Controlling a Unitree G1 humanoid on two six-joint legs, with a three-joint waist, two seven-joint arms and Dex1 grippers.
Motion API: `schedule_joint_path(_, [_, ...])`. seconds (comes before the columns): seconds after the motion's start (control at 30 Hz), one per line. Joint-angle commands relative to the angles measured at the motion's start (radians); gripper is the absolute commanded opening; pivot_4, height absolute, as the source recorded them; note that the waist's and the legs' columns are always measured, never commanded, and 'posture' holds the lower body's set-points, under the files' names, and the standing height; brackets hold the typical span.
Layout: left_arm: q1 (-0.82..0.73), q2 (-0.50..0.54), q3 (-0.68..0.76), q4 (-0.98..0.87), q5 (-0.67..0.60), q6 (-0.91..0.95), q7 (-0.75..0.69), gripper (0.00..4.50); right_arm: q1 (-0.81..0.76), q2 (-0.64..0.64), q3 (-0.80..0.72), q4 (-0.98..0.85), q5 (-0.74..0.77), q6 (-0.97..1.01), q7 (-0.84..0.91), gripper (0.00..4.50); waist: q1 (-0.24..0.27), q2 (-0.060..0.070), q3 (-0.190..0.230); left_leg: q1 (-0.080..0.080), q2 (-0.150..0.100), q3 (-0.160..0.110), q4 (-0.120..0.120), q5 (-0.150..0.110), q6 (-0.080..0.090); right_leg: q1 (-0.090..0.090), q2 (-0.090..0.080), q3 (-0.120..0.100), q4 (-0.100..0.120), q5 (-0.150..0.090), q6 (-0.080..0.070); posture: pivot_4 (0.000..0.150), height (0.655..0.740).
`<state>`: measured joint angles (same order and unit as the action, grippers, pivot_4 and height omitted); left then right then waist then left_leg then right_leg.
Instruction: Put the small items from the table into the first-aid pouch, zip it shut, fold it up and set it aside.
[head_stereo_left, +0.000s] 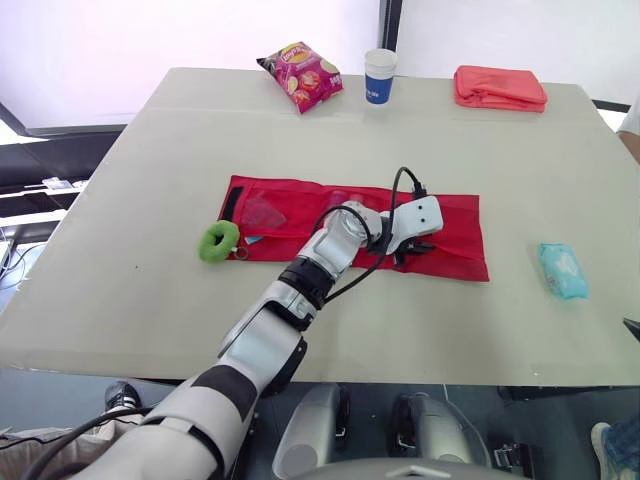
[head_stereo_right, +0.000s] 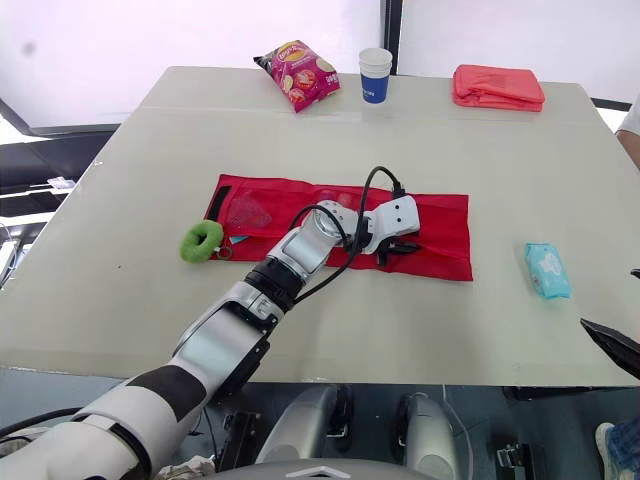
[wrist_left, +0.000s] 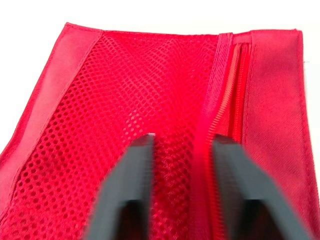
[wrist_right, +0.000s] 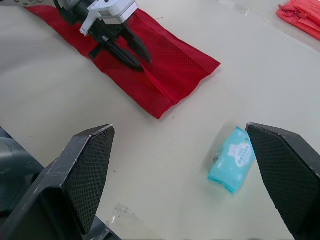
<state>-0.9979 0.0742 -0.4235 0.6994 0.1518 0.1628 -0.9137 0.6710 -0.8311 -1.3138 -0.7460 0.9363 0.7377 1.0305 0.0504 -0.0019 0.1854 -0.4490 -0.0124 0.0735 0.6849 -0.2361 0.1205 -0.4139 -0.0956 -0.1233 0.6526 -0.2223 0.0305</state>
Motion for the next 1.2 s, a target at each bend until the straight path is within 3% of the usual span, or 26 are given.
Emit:
schedule_joint_path(0.03, [-0.03,-0.016,0.055,-0.036,-0.063,0.061,-0.04,0.07,-0.014,-0.007,-0.003,-0.019,0.045,-0.009,-0.029,4.5,-0.001,0.0,0.0,0.0,0.0,0.0,0.0,0.0,0.0,0.0,0.0,0.0,0.0,0.0,0.0,0.15,0.74])
schedule_joint_path(0.23, [-0.04,-0.023,0.093,-0.085,-0.115,0.163,-0.078,0.07,-0.088,-0.04,0.117,-0.038,0.05,0.041,-0.215,4.5,-0.006,0.0,0.0,0.0,0.0,0.0,0.0,0.0,0.0,0.0,0.0,0.0,0.0,0.0,0.0,0.15,0.74])
schedule_joint_path(0.3, [-0.035,-0.022,0.09,-0.1,-0.116,0.175,-0.077,0.07,-0.156,-0.062,0.244,-0.039,-0.017,0.091,-0.378,4.5,-0.008,0.0,0.0,0.0,0.0,0.0,0.0,0.001,-0.002,0.0,0.0,0.0,0.0,0.0,0.0,0.15,0.74])
schedule_joint_path(0.4, [-0.024,-0.024,0.087,-0.119,-0.115,0.186,-0.067,0.07,-0.275,-0.08,0.418,-0.006,0.002,0.228,-0.582,4.5,-0.006,0.0,0.0,0.0,0.0,0.0,0.0,0.003,-0.004,-0.001,-0.001,0.0,0.0,0.001,-0.003,0.15,0.74])
schedule_joint_path(0.53, [-0.009,-0.045,0.087,-0.141,-0.116,0.202,-0.04,0.07,-0.542,-0.017,0.689,0.092,-0.05,0.386,-0.857,4.5,-0.009,0.001,0.0,-0.001,-0.001,0.001,0.0,0.003,-0.005,-0.001,-0.001,0.0,0.0,0.002,-0.004,0.15,0.74])
schedule_joint_path(0.77, [0.005,-0.069,0.082,-0.173,-0.116,0.223,-0.014,0.07,-0.792,0.057,0.891,0.312,-0.237,0.491,-1.059,4.5,-0.007,0.001,0.0,-0.002,-0.002,0.002,0.001,0.003,-0.005,-0.002,-0.001,0.0,0.002,0.002,-0.003,0.15,0.74])
schedule_joint_path(0.87, [0.009,-0.074,0.081,-0.184,-0.116,0.229,-0.008,0.07,-0.859,0.034,0.971,0.39,-0.319,0.547,-1.08,4.5,-0.008,0.002,0.0,-0.002,-0.002,0.003,0.001,0.003,-0.005,-0.002,-0.001,0.0,0.003,0.002,-0.003,0.15,0.74])
schedule_joint_path(1.03, [0.01,-0.079,0.079,-0.19,-0.114,0.23,0.0,0.07,-0.903,0.07,0.976,0.454,-0.353,0.57,-1.039,4.5,-0.01,0.002,0.0,-0.002,-0.001,0.003,0.001,0.004,-0.005,-0.003,0.0,0.0,0.005,0.002,-0.003,0.15,0.74])
schedule_joint_path(1.13, [0.009,-0.08,0.08,-0.188,-0.116,0.23,0.003,0.0,-0.904,0.095,0.943,0.461,-0.369,0.562,-1.022,3.66,-0.01,0.002,-0.001,-0.001,-0.001,0.003,0.001,0.004,-0.005,-0.002,0.0,0.0,0.005,0.002,-0.003,0.15,0.74])
schedule_joint_path(1.2, [0.008,-0.081,0.082,-0.187,-0.118,0.229,0.005,0.0,-0.903,0.109,0.919,0.44,-0.367,0.574,-1.011,2.62,-0.009,0.002,-0.001,-0.001,-0.001,0.003,0.001,0.004,-0.005,-0.002,0.0,0.0,0.005,0.002,-0.003,0.15,0.74])
